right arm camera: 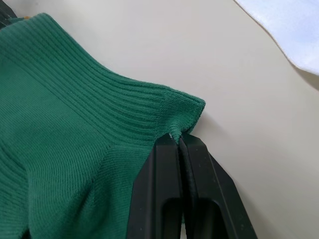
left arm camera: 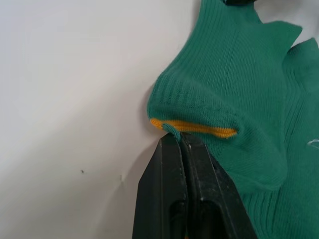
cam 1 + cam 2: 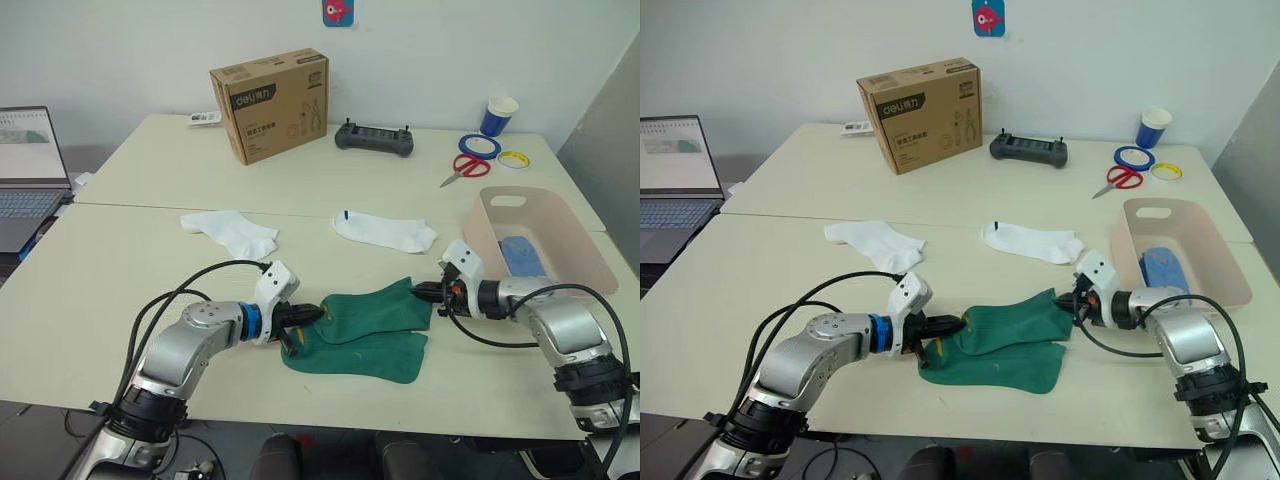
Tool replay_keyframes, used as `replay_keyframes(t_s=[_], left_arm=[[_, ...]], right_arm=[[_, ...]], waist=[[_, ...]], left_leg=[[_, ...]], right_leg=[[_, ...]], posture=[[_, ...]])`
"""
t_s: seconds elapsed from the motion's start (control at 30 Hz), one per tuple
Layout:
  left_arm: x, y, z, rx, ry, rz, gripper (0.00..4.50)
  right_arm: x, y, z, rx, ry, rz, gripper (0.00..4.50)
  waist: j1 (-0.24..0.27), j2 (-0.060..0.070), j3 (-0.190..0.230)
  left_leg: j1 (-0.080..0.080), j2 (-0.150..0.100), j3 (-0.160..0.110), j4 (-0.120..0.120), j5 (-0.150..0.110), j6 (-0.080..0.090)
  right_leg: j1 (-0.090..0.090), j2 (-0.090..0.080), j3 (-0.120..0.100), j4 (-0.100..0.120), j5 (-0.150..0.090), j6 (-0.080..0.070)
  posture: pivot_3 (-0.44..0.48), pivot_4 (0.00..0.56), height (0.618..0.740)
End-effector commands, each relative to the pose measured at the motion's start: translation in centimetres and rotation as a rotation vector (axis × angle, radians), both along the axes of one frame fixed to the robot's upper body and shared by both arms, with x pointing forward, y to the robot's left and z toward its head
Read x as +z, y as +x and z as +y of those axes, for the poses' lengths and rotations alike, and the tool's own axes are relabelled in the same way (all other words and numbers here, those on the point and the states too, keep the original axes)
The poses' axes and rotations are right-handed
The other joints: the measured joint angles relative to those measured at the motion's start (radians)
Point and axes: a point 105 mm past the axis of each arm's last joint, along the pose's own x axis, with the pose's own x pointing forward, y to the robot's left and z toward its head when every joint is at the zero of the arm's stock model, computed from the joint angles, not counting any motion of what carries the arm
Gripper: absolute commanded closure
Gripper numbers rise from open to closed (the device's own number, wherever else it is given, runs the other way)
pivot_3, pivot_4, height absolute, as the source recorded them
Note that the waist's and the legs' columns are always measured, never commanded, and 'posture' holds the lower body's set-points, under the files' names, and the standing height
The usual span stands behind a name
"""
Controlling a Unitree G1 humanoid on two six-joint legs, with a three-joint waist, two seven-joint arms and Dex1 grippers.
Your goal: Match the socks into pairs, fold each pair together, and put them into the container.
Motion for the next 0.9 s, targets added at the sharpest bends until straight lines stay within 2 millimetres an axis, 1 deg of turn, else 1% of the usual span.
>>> replay_keyframes(t_s=[0.03,0.13,0.3,0.37,0.43,0.5,0.63,0.73,0.83,0.9], left_arm=[[3.6,0.2,0.7,-0.014,-0.08,-0.08,4.48],[3.8,-0.8,1.7,-0.056,-0.039,-0.05,4.48],[5.0,-1.5,2.6,-0.053,-0.086,0.011,4.48],[5.3,-2.1,2.8,-0.081,-0.083,0.035,4.48],[5.7,-2.7,3.2,-0.106,-0.072,0.046,4.48],[6.0,-3.3,3.5,-0.131,-0.076,0.074,4.48],[5.8,-4.5,3.9,-0.158,-0.061,0.132,4.48],[5.6,-5.0,3.9,-0.166,-0.064,0.148,4.48],[4.3,-5.3,4.2,-0.154,-0.024,0.171,4.48],[3.7,-5.1,4.3,-0.136,-0.024,0.175,4.48]], right_arm=[[2.6,-0.3,0.2,-0.01,0.088,-0.025,4.5],[3.3,-1.6,0.0,-0.033,0.164,0.044,4.5],[5.2,-4.1,-0.3,-0.058,0.24,0.141,4.5],[5.7,-5.3,-0.2,-0.061,0.258,0.187,4.5],[6.3,-7.1,0.3,-0.029,0.284,0.245,4.5],[6.5,-8.2,0.5,-0.011,0.293,0.281,4.5],[6.1,-9.5,1.0,0.014,0.305,0.318,4.5],[5.6,-10.2,1.6,0.025,0.323,0.338,4.5],[4.3,-10.8,2.0,0.004,0.307,0.374,4.5],[3.8,-10.8,2.2,-0.007,0.311,0.385,4.5]], waist=[[0.0,0.0,0.0],[0.0,0.0,0.0],[0.0,0.0,0.0],[-0.001,0.0,0.0],[-0.001,0.0,0.0],[-0.001,0.0,0.0],[-0.004,0.0,0.0],[-0.005,0.0,0.0],[-0.005,0.0,0.0],[-0.005,0.0,0.0]], left_leg=[[0.0,0.0,0.0,0.0,0.0,0.0],[-0.001,0.0,0.0,0.0,0.0,0.0],[-0.001,0.0,-0.001,-0.001,0.0,0.0],[-0.001,0.0,-0.001,-0.001,0.0,0.0],[-0.001,0.0,-0.001,-0.001,0.0,0.0],[-0.001,0.001,-0.002,-0.001,0.0,0.0],[-0.001,0.001,-0.001,-0.001,0.0,0.0],[-0.001,0.001,-0.001,-0.001,0.0,0.0],[-0.001,0.001,-0.001,-0.001,0.0,0.0],[-0.001,0.001,-0.001,-0.002,0.0,0.0]], right_leg=[[0.0,0.0,0.0,0.0,0.0,0.0],[0.0,0.0,0.0,0.0,0.0,0.0],[0.0,0.0,-0.001,0.0,0.0,0.0],[0.0,0.0,-0.001,0.0,-0.001,0.0],[0.0,0.0,-0.002,0.0,-0.001,0.0],[0.0,0.0,-0.002,0.0,-0.001,0.0],[0.0,0.0,-0.001,0.0,-0.001,0.0],[-0.001,0.0,-0.001,-0.001,-0.001,0.0],[-0.001,0.0,-0.001,-0.001,-0.002,0.0],[-0.001,0.0,-0.001,-0.001,-0.002,0.0]], posture=[[0.0,0.15,0.74],[0.0,0.15,0.74],[0.0,0.15,0.74],[0.0,0.15,0.74],[0.0,0.15,0.74],[0.0,0.15,0.74],[0.0,0.15,0.74],[0.0,0.15,0.74],[0.0,0.15,0.74],[0.0,0.15,0.74]])
